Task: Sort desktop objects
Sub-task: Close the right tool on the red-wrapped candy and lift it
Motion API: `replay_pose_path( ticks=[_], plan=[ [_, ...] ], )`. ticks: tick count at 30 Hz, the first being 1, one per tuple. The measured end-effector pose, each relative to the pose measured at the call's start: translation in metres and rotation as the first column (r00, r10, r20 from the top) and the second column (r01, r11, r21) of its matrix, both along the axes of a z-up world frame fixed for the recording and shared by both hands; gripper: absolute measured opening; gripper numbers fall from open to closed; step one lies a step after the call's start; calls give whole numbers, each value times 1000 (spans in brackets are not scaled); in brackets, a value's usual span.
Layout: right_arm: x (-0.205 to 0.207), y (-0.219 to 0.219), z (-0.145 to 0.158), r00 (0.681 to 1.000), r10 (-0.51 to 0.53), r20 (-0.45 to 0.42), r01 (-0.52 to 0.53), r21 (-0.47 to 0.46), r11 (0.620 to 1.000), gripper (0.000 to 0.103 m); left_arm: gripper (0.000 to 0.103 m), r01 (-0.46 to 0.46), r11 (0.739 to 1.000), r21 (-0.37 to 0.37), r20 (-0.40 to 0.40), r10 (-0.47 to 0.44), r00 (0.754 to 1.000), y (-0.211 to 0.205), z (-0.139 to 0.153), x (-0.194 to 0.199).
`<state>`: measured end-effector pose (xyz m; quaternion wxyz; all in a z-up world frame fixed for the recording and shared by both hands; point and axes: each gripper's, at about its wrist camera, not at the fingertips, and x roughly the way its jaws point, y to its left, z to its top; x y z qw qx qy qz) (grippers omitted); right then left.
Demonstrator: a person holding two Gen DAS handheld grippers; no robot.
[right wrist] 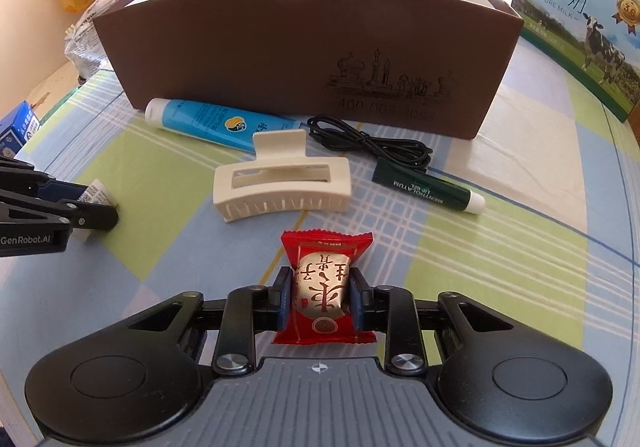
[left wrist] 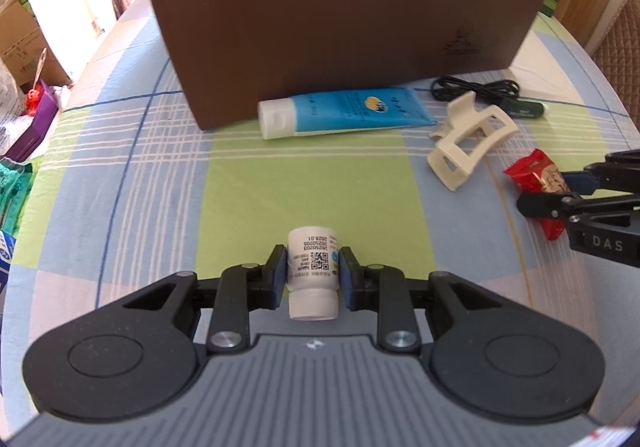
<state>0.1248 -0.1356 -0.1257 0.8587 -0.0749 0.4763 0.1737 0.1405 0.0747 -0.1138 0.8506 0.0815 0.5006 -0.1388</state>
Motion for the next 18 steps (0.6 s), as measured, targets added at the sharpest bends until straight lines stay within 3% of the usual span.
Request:
replay_pose_path(
  ticks=[12, 18],
  plan=[
    [-25, -8, 2, 999, 40, -24, -40, 15, 999, 26, 23, 145, 989, -10, -6, -145, 989, -38, 0, -28],
    [-32, -15, 5, 998, 19, -52, -17, 43, 999, 25, 22, 167, 985, -37, -33, -168, 985, -45, 2, -35]
  ],
)
